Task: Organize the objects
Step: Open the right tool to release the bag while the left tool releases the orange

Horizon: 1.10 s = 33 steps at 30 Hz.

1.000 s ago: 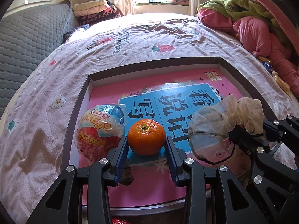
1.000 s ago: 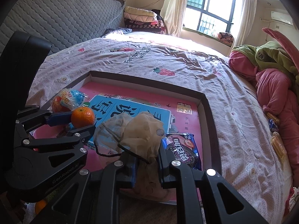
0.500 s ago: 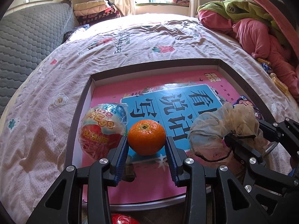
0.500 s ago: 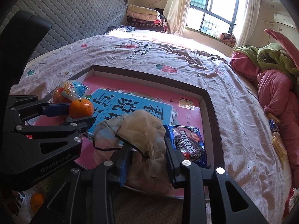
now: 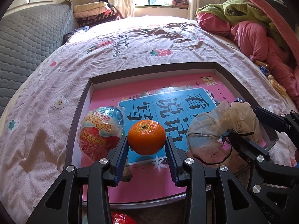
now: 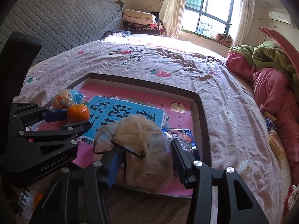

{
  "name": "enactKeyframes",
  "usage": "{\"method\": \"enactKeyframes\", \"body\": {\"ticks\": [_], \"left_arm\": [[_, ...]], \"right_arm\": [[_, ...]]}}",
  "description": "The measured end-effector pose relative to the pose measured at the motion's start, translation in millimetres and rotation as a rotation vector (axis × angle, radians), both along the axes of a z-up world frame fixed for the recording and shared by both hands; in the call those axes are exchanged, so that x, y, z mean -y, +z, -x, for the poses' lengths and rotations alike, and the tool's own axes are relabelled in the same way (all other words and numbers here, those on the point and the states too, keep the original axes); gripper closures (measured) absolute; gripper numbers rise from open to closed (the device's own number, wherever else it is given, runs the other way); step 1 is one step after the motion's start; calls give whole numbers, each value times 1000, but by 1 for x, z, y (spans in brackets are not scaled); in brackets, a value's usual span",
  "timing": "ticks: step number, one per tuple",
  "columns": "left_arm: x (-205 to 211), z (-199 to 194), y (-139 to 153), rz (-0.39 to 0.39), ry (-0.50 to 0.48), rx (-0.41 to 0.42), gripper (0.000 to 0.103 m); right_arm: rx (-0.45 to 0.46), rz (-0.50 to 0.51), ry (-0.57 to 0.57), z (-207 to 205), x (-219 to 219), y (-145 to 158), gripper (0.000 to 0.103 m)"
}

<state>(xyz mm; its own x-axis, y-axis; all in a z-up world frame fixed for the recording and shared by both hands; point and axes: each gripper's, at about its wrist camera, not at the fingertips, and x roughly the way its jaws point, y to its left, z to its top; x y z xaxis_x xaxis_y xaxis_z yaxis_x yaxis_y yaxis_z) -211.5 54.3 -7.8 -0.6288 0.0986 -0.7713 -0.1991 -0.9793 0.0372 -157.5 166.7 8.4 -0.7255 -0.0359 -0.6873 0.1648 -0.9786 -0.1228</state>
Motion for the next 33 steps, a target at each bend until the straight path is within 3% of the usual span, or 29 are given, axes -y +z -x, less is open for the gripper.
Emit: {"method": "enactKeyframes", "body": {"ticks": [33], "left_arm": [[5,-2,7,-36,17,-14,62]], "right_arm": [[-13,137,-100,16,-18,22,46]]}}
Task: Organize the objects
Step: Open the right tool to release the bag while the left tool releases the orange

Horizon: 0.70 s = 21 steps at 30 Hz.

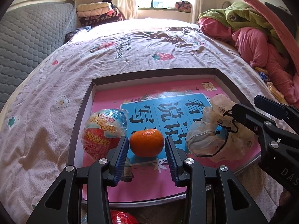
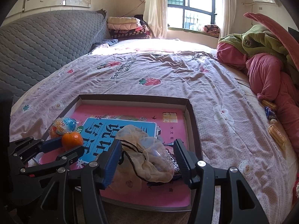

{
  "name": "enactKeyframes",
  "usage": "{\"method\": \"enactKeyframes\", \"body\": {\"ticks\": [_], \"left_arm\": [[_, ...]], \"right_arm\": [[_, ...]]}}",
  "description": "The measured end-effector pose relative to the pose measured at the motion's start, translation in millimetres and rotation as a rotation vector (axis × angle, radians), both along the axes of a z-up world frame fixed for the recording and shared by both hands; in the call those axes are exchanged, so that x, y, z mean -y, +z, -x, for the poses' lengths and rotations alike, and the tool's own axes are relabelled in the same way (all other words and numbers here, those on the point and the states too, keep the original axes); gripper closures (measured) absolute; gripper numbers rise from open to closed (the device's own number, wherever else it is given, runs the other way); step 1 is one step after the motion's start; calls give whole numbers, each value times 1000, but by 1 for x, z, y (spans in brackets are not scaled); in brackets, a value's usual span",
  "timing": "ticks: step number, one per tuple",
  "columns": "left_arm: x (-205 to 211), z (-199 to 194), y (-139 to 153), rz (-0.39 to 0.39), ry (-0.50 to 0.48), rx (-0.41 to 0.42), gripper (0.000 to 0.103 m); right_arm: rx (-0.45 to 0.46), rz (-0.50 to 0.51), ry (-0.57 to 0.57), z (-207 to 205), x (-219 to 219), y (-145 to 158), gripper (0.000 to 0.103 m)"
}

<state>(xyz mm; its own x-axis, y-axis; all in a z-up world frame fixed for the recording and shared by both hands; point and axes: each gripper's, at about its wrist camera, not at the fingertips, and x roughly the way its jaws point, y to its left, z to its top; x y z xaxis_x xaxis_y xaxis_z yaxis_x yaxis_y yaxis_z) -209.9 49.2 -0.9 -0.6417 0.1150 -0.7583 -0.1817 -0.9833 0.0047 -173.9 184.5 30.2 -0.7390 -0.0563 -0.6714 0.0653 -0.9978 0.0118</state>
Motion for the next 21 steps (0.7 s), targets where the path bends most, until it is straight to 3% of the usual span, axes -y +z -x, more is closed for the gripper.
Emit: {"method": "enactKeyframes", "body": {"ticks": [21], "left_arm": [[3,-5,18,-49,19,-33,58]], "right_arm": [[-52,28,-4,-8,-3,22,46]]}}
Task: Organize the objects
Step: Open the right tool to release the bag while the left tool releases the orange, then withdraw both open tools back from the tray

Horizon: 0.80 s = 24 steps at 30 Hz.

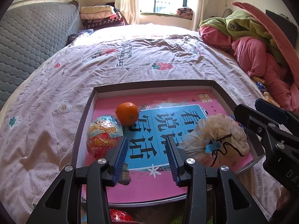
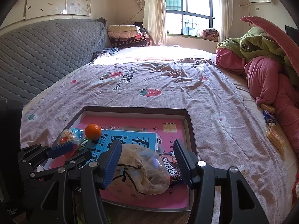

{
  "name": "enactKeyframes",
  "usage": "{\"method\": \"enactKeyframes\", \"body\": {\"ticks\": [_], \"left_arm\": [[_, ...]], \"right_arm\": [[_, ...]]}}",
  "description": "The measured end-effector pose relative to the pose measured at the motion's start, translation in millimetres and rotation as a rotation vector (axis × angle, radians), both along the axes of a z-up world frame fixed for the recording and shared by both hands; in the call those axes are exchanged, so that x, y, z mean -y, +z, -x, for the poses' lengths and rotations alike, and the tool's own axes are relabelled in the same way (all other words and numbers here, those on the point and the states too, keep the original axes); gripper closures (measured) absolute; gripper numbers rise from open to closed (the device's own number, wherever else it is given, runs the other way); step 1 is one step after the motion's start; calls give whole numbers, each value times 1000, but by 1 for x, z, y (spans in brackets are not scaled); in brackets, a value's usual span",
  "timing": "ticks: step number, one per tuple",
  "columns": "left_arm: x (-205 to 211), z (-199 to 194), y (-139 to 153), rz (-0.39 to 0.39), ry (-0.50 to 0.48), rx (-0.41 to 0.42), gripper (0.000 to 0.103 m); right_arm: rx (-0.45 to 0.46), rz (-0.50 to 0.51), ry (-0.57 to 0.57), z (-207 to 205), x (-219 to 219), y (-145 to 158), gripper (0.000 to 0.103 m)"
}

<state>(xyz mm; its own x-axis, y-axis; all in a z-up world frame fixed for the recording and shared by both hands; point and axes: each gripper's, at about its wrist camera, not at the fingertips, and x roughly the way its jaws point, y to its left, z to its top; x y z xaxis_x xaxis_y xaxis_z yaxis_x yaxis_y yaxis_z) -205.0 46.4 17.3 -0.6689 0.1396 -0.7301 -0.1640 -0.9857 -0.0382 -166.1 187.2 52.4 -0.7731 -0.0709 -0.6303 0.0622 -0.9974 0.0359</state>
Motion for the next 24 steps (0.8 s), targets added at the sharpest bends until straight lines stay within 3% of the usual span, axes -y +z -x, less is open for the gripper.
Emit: {"method": "enactKeyframes", "body": {"ticks": [7,15,24], "left_arm": [[6,-7,11,-3,14,-34,54],[13,-17,20,-13,34,-64,44],[20,-33,30,-8,38,-94,40]], "right_arm": [[-10,15,-1,-2,-2,5,45],[-28,29,3,-5,-3,12,41],[-52,36,19,-12,-3,21,37]]}}
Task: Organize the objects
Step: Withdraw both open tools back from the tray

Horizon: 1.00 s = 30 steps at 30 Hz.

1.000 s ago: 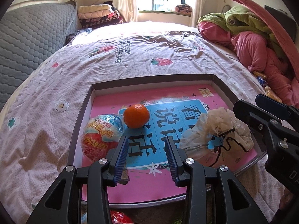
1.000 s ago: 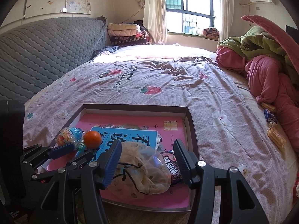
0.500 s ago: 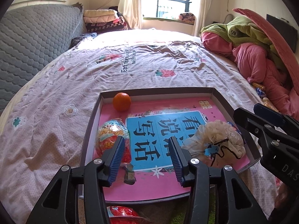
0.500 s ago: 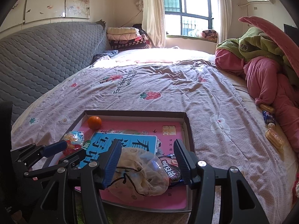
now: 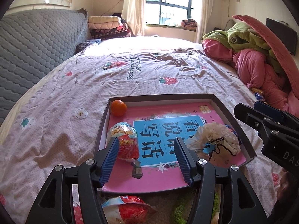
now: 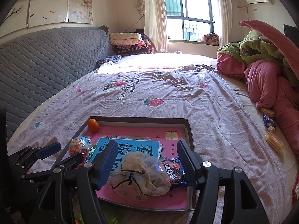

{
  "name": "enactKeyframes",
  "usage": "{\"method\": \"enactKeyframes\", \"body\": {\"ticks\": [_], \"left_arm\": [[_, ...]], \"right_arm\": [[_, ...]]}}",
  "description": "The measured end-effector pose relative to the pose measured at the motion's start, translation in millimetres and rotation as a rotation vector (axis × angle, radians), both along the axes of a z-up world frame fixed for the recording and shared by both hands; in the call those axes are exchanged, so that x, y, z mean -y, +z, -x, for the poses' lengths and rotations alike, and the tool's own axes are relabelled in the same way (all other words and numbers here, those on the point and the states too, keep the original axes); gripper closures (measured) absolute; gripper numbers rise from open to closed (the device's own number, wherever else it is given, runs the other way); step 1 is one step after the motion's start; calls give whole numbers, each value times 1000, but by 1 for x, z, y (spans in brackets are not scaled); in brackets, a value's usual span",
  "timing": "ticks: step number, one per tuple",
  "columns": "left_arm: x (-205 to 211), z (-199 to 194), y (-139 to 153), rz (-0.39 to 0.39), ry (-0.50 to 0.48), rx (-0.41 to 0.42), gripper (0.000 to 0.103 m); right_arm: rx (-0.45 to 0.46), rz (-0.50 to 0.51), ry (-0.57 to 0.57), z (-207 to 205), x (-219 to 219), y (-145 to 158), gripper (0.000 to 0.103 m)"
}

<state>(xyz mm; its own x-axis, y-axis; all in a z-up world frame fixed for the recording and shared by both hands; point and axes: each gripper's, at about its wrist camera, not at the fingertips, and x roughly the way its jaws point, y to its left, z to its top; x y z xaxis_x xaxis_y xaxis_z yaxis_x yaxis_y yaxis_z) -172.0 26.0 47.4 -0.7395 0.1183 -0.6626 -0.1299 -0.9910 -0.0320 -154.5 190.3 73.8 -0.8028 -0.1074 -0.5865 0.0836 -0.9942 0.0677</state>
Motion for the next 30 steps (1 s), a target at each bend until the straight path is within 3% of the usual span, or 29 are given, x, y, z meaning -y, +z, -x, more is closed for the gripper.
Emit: {"method": "enactKeyframes", "body": {"ticks": [13,30], "left_arm": [[30,-24,13,6,22,-46,40],[54,-42,8,16,23,-35,40]], "right_arm": [[-18,-9,18,-13,0,7,36],[-40,-13,55,-48,10,12,36]]}}
